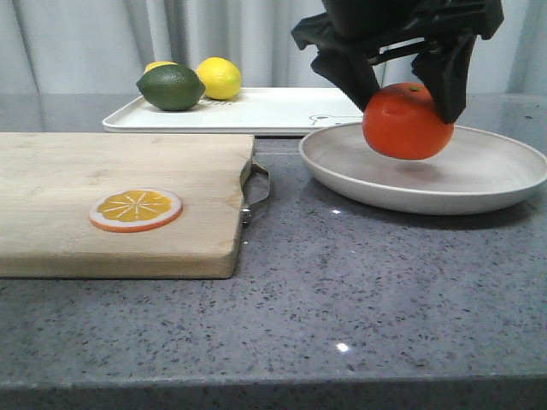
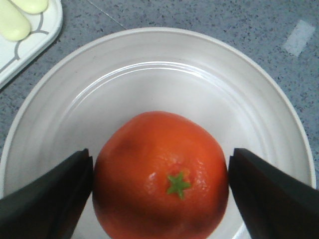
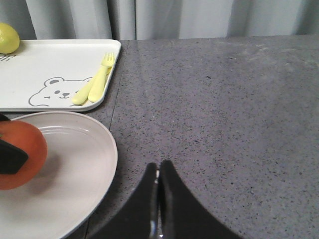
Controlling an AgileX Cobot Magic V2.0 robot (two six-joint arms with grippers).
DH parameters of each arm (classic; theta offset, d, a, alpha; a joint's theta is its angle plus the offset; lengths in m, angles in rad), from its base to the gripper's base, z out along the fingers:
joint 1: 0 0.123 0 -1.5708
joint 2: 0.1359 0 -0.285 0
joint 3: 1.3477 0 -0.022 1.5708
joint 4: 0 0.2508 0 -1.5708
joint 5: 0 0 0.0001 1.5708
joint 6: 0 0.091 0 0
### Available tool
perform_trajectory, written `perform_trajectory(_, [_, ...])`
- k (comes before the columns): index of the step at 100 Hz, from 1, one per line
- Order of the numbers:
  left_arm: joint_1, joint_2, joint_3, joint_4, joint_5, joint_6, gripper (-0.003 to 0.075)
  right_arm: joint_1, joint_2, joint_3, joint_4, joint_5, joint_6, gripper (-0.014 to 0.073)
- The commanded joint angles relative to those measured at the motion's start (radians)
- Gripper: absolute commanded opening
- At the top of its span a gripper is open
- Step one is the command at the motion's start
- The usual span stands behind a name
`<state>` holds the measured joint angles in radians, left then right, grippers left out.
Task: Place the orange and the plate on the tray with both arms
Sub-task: 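Lower the orange onto the plate, open the left gripper, withdraw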
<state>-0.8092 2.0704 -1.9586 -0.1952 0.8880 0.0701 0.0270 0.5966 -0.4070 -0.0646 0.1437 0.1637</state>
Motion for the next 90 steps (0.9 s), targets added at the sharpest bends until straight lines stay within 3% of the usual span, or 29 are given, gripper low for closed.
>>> perform_trajectory(1, [-0.003, -0.056, -0.033, -0.012, -0.059, -0.001, 0.0610, 0.001, 0.008, -0.035, -0.008, -0.075, 0.000, -0.0059])
perform_trajectory(51, [0.006, -0.066, -0.034, -0.012, -0.056, -0.012, 0.0604, 0.001, 0.008, -0.035, -0.008, -0.075, 0.000, -0.0059])
perform_trajectory(62, [0.020, -0.084, -0.034, -0.002, -0.022, -0.029, 0.0521, 0.001, 0.008, -0.035, -0.008, -0.075, 0.000, -0.0059])
perform_trajectory(90, [0.075, -0.173, -0.034, 0.013, 0.002, -0.028, 0.0204, 0.001, 0.008, -0.035, -0.008, -0.075, 0.000, -0.0059])
